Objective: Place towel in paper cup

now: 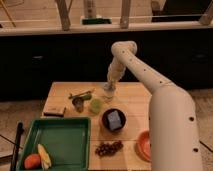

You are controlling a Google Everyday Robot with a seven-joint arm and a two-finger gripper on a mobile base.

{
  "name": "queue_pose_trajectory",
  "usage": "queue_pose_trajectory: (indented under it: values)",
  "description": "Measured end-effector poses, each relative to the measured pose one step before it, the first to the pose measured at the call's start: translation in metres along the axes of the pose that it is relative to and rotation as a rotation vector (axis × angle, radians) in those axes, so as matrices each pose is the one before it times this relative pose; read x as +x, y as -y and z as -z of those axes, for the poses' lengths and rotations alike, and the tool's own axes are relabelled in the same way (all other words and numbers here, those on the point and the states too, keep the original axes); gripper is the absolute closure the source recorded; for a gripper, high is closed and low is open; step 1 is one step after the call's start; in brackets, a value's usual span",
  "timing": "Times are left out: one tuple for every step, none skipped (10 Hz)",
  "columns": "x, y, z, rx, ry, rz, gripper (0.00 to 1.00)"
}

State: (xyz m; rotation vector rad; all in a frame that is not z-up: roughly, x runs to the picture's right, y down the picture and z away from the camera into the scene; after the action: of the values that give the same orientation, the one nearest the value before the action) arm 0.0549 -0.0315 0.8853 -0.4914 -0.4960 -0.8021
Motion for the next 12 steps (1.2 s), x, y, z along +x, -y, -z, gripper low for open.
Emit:
queue_pose_trajectory:
  values:
    - [0.0006,-0.00007,-0.00017,0.0006,0.00067,0.00129,0.21]
    - [0.00057,-0.00021,-0.00003,0.00151,0.00086,0.00101,0.2]
    - [0.00026,-0.00044,0.00007,0.00072,0.00063,0.00055,0.2]
    - [0.00014,-0.00093,-0.0003,-0.00012,0.00096,0.00044,0.2]
    - [-0.00043,-0.00066,-0.00032,0.0,0.00127,0.00077,0.2]
    - [-0.00029,-0.00046,-0.00003,0.00068,0.00015,0.00047,0.2]
    - [-0.00034,-0.00034,-0.00003,0.00028,0.00003,0.00046,0.2]
    - [-0.00053,-0.0002,0.00014,0.00035,-0.00004,0.00024,0.2]
    - [-0.00059,-0.00041,0.00015,-0.00018,0.00036,0.00006,0.2]
    - [-0.00056,-0.00003,-0.00006,-0.00045,0.00078,0.00018,0.2]
    - [-0.00053,0.00032,0.00005,0.0003,0.00091,0.0005,0.2]
    - [-0.0004,0.00002,-0.00023,-0.00045,0.00092,-0.00017,0.2]
